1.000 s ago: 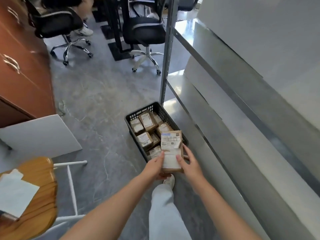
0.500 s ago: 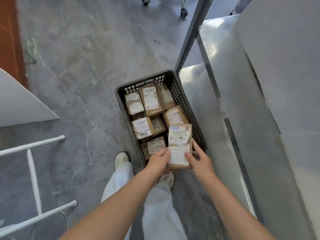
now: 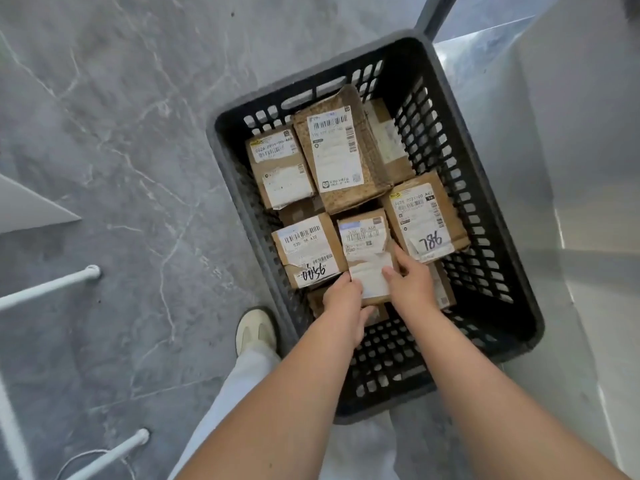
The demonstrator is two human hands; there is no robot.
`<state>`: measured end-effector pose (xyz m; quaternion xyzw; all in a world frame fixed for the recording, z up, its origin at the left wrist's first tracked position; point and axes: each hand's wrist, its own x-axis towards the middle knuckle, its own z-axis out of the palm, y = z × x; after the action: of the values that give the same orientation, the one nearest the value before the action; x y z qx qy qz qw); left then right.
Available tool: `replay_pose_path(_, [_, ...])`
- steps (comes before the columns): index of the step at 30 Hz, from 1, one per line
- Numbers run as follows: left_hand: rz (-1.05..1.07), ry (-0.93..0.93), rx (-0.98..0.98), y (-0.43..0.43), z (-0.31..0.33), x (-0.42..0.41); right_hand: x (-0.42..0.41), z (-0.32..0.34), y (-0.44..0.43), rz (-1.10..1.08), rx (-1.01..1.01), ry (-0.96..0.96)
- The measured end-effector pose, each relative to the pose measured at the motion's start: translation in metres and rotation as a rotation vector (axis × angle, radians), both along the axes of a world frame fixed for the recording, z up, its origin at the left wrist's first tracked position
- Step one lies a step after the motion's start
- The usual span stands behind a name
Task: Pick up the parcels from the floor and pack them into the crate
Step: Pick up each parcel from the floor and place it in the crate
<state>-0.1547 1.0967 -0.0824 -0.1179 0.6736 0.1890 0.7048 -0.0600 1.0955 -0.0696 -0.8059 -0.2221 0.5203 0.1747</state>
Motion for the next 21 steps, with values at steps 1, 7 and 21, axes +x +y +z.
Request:
replay_pose_path(1, [0.039,0.01,-0.02,-0.001,-0.007,0.001,0.001,-0.007,-0.002,0.005,0.004,-0.028])
replay_pose_path(7, [0.127,0.07,0.016,-0.001,-0.024,0.004,0.004,-0.024,0.003,-0.017,-0.031,-0.151])
replay_pose_path(21, [-0.336,0.22,0.05,0.035,0.112,0.006,-0.019,0.135,0.033,0.695,-0.245,-0.271])
